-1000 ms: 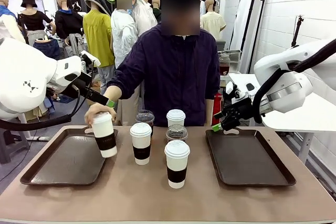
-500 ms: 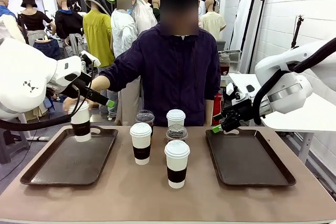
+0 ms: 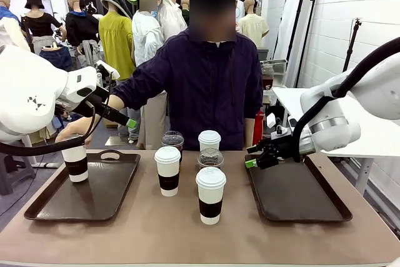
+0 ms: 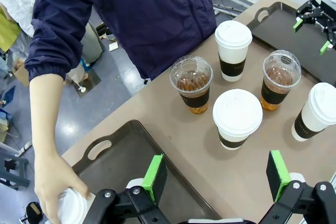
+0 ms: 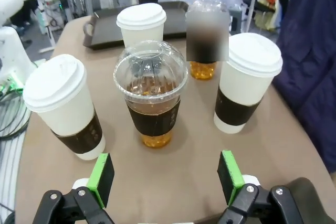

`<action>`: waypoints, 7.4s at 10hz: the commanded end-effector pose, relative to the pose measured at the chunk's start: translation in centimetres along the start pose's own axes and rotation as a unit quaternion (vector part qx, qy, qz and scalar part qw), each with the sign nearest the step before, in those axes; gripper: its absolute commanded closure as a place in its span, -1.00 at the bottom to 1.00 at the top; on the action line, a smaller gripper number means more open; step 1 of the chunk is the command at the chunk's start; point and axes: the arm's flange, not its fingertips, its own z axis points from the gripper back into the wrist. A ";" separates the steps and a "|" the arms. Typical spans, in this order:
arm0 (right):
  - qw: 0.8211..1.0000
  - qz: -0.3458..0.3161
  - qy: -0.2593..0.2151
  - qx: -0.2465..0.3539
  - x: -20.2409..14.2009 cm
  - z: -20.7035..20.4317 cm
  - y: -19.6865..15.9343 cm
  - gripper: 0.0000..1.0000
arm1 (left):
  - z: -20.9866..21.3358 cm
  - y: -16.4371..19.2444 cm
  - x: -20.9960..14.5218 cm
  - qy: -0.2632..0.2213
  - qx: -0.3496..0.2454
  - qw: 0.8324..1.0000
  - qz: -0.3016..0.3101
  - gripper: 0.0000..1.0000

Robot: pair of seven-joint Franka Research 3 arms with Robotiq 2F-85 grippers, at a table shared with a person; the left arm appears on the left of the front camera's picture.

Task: Distribute the coffee onto the tray.
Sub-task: Pick up one iced Americano and place it on the right Handle tray.

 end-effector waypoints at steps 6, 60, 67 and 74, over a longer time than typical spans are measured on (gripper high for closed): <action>0.997 0.011 -0.052 0.063 -4.5 -5.2 -2.8 -1.00 | 0.1 0.1 0.0 0.000 0.000 1.000 0.001 -1.00; 0.990 -0.041 -0.091 0.101 -3.0 5.0 1.3 -0.30 | 0.1 0.1 0.0 0.000 0.000 1.000 0.001 -1.00; 0.990 -0.039 -0.107 0.077 -10.2 9.5 3.8 -0.30 | 0.1 0.1 0.0 0.000 0.000 1.000 0.001 -1.00; 0.991 -0.069 -0.094 0.067 -13.8 8.0 2.9 -0.30 | 0.1 0.1 0.0 0.000 0.000 1.000 0.001 -1.00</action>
